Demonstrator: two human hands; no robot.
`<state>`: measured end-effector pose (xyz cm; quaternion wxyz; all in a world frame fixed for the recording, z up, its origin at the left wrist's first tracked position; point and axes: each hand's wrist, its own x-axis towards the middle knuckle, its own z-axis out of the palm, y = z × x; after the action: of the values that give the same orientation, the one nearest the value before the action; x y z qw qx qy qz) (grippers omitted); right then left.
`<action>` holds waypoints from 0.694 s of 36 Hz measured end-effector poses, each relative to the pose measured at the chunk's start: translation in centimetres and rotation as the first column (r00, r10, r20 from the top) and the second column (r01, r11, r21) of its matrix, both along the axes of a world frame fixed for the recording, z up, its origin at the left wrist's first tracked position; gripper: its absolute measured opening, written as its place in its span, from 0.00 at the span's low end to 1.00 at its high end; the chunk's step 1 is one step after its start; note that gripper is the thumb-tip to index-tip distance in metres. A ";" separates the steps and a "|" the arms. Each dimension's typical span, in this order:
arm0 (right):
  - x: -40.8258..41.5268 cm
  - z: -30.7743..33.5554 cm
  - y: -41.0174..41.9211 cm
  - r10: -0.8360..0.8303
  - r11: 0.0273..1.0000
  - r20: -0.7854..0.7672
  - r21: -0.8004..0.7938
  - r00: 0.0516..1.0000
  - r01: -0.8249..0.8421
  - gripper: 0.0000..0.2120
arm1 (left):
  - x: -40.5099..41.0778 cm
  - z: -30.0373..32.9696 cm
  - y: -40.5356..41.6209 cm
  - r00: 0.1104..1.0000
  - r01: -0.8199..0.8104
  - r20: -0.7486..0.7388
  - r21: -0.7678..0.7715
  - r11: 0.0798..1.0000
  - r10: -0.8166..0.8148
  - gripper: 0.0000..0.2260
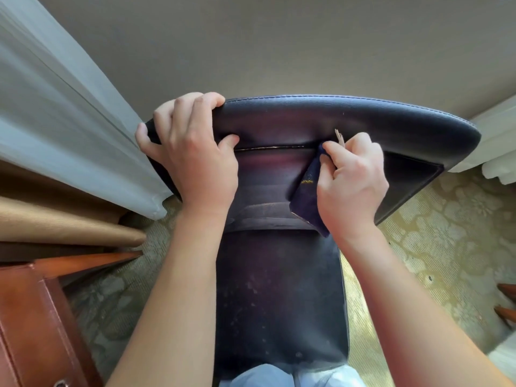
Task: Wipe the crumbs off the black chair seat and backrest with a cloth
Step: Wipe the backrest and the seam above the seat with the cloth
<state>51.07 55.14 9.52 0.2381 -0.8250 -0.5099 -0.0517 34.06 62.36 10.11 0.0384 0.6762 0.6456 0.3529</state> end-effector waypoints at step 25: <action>-0.3 0.5 -0.9 0.080 0.996 -0.136 0.044 0.987 -0.075 0.09 | -3.3 -1.2 -1.4 0.992 0.088 0.094 0.027 0.996 -0.090 0.24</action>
<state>50.78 54.19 10.00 0.2903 -0.8014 -0.5229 0.0049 30.75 60.91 8.88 0.0770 0.6870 0.6084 0.3898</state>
